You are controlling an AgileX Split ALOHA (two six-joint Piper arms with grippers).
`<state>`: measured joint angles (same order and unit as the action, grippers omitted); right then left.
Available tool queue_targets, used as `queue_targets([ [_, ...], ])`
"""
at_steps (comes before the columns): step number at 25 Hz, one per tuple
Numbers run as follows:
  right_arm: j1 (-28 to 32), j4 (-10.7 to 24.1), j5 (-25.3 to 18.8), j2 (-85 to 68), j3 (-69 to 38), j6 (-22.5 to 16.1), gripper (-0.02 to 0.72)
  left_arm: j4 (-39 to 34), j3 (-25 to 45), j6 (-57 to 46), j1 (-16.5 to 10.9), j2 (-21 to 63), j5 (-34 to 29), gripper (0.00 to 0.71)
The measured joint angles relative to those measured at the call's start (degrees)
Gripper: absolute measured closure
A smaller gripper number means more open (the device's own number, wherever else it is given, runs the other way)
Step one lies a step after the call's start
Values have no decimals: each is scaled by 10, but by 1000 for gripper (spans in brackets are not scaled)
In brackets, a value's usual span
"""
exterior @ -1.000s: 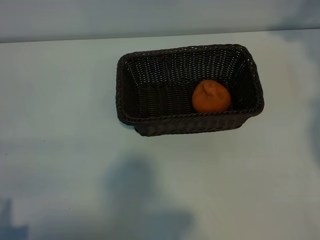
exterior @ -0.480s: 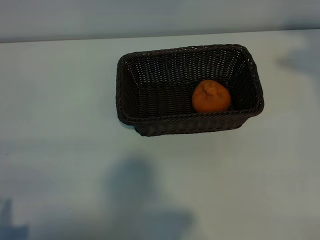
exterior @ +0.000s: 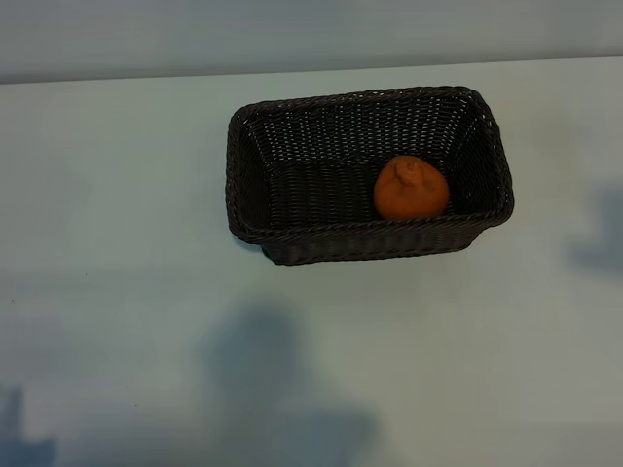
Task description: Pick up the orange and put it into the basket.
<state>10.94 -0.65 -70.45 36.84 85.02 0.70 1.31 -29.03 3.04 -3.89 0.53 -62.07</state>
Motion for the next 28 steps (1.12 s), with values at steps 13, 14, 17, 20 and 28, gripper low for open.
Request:
queue_targets([
  [13,0,3,0,-197,-182,-11,143,0,0,0,0,0,0,117],
  [14,0,3,0,-208,-202,-11,143,0,0,0,0,0,0,117],
  [17,0,3,0,-231,-252,-11,143,0,0,0,0,0,0,117],
  [20,0,3,10,-251,-297,-11,143,0,0,0,0,0,0,117],
  [28,0,19,54,-317,-389,-11,144,0,0,0,0,0,0,117],
])
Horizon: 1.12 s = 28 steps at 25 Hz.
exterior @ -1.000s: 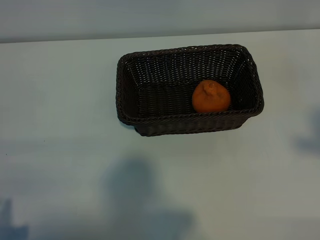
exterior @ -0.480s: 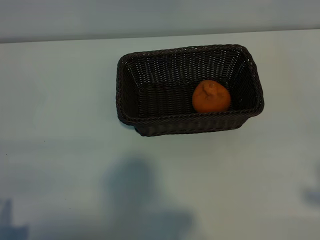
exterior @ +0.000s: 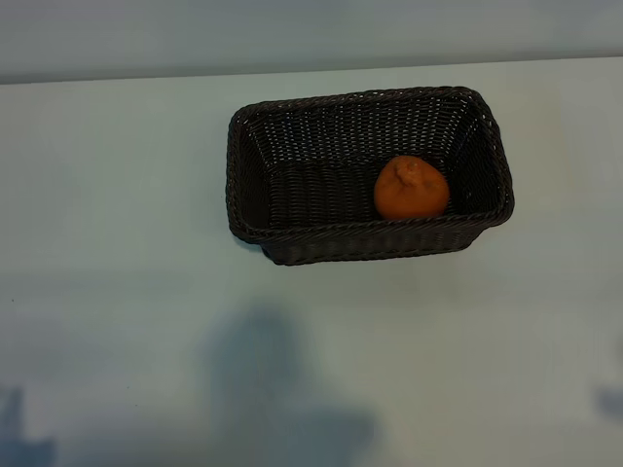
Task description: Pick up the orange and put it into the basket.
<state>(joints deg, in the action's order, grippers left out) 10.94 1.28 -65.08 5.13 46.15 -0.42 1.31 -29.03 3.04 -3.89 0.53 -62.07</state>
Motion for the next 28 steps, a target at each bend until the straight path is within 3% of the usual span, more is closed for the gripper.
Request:
queue_targets([
  [7,0,5,16,-56,-56,1,144,0,0,0,0,0,0,117],
  [21,0,6,-7,-56,-160,-1,144,0,0,0,0,0,0,117],
  [28,0,6,-8,-56,-162,-3,144,0,0,0,0,0,0,117],
])
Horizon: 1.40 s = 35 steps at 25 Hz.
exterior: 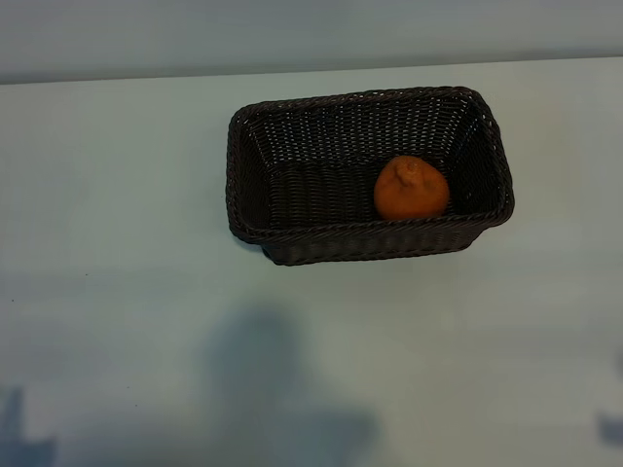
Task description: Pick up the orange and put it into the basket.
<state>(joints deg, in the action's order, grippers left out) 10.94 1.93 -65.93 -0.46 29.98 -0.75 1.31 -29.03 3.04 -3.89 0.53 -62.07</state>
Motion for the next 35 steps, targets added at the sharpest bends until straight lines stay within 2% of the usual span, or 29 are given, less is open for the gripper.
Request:
queue_targets([
  [12,0,1,44,0,-20,-29,162,0,0,0,0,0,0,117],
  [22,0,1,45,0,-20,-30,237,0,0,0,0,0,0,117],
  [35,0,1,46,0,-20,-30,245,0,0,0,0,0,0,117],
])
